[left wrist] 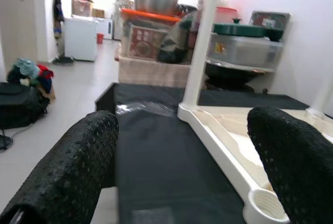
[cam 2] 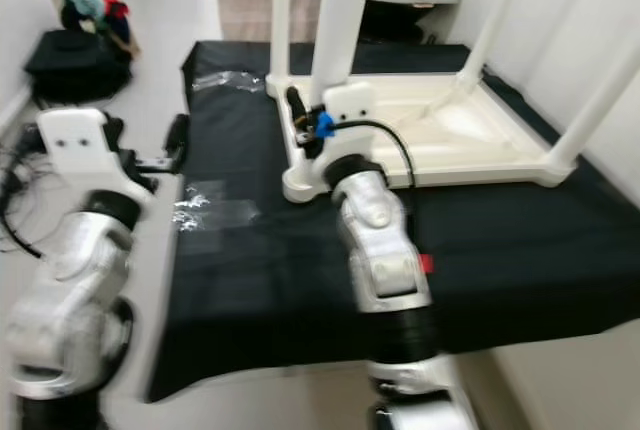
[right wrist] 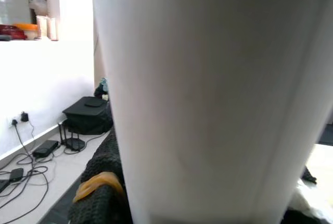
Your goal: Building children table
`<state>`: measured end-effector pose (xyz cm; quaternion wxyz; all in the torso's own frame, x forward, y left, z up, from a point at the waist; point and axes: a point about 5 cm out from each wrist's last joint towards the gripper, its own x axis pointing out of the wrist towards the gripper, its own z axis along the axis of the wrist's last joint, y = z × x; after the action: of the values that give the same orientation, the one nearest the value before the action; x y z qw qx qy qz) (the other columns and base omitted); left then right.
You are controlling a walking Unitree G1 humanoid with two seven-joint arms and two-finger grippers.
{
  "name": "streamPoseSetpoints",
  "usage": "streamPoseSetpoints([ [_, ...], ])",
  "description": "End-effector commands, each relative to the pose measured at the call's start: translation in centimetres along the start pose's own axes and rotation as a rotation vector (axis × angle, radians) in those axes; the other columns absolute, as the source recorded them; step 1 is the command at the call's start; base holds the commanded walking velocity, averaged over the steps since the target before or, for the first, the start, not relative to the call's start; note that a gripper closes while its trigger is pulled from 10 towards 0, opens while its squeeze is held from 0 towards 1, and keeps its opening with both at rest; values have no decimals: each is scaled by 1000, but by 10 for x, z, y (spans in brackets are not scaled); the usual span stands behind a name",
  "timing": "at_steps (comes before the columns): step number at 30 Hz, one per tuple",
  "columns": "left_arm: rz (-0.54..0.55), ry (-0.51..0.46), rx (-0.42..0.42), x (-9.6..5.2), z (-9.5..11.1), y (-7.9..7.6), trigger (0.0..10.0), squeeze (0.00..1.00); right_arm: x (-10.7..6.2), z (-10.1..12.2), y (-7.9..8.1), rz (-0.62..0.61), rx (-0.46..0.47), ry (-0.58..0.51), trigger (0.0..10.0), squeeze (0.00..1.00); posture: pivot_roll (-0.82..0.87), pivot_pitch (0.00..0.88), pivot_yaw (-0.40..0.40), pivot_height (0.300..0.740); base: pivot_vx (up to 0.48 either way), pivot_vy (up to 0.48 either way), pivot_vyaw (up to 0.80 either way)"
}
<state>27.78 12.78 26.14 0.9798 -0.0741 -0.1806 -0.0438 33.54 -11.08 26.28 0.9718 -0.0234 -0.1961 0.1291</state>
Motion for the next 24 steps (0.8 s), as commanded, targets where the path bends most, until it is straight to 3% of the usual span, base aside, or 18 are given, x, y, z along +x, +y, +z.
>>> streamPoseSetpoints([
  [1,8,9,23,0,-1,2,10000,0,1,4,3,9,15,-17,10000,0,16,107,-79,740,0,0,0],
  [7,10,-1,28,0,2,6,10000,0,3,8,0,0,4,-25,10000,0,20,115,-83,740,49,0,0],
  [21,15,-16,23,3,8,9,10000,0,6,12,2,9,6,-38,10000,0,25,128,-77,740,462,0,0],
  [24,38,-9,13,4,7,12,10000,0,7,13,2,8,5,-39,10000,0,23,130,-77,740,111,0,0],
])
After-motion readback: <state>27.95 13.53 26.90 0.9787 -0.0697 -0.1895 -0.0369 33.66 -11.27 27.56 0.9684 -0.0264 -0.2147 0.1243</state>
